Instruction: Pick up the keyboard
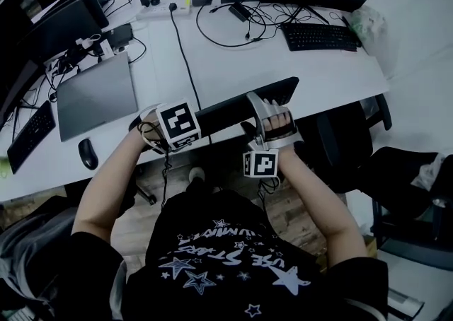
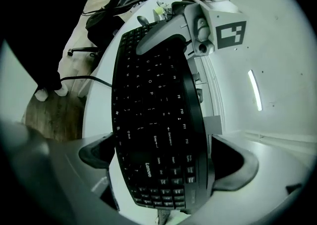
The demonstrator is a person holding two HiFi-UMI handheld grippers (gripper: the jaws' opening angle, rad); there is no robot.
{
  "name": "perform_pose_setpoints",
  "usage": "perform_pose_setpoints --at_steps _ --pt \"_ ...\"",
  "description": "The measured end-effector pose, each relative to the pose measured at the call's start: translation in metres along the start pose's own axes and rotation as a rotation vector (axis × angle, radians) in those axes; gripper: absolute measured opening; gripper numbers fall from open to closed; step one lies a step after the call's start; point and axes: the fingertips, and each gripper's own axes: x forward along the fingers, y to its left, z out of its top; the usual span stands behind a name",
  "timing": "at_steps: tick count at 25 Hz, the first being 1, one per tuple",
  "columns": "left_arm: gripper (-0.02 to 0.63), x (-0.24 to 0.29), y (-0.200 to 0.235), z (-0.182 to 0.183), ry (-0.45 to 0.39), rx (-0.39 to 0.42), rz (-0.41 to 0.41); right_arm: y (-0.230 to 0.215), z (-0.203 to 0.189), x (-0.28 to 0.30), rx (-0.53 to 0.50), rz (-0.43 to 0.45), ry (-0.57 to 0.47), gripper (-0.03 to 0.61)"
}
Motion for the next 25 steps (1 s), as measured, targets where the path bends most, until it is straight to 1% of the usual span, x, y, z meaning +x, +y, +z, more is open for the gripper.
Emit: perform_pose_setpoints --at_steps 2,3,6,9,12,14,17,18,19,20,21,24,25 --pt "0.089 -0.002 -0.007 0.004 -0.025 -0.074 0.004 -0.009 -0.007 -0.008 0.037 -0.016 -0.014 0.578" --pt "0.089 -0.003 -0.011 0.005 -0.042 -0.115 0.003 -0.012 -0.011 -0.013 0.073 -0.021 -0.021 0.578" --pt "0.089 -0.007 -0.024 0.007 -0.123 -0.227 0.0 -0.02 -0.023 -0.023 0.239 -0.055 -0.021 0.577" --pt "0.089 -0.011 -0.032 0.01 -0.216 -0.339 0.015 -0.026 -0.035 -0.026 0.398 -0.096 0.005 0.577" --pt "0.091 -0.017 -0.039 0.012 -0.323 -0.441 0.014 -0.026 -0.041 -0.03 0.535 -0.096 0.029 0.577" --pt "0.091 -0.023 -0.042 0.013 -0.387 -0.48 0.02 -0.027 -0.04 -0.036 0.632 -0.088 0.038 0.575" --pt "0.091 -0.034 -0.041 0.008 -0.456 -0.498 0.068 -0.031 -0.036 -0.047 0.766 -0.09 0.045 0.563" --pt "0.091 -0.038 -0.042 0.005 -0.476 -0.503 0.084 -0.031 -0.035 -0.052 0.803 -0.094 0.057 0.529" --pt "0.091 -0.04 -0.044 0.002 -0.496 -0.511 0.092 -0.03 -0.034 -0.058 0.839 -0.098 0.075 0.459" --pt "0.091 -0.042 -0.049 -0.002 -0.518 -0.52 0.093 -0.028 -0.032 -0.065 0.878 -0.102 0.092 0.364" --pt "0.091 -0.045 -0.054 -0.006 -0.541 -0.528 0.089 -0.027 -0.029 -0.073 0.922 -0.107 0.105 0.291" --pt "0.091 -0.053 -0.075 -0.023 -0.597 -0.545 0.061 -0.023 -0.011 -0.097 1.068 -0.116 0.121 0.173" --pt "0.091 -0.055 -0.083 -0.029 -0.607 -0.549 0.045 -0.021 -0.005 -0.105 1.108 -0.12 0.126 0.155"
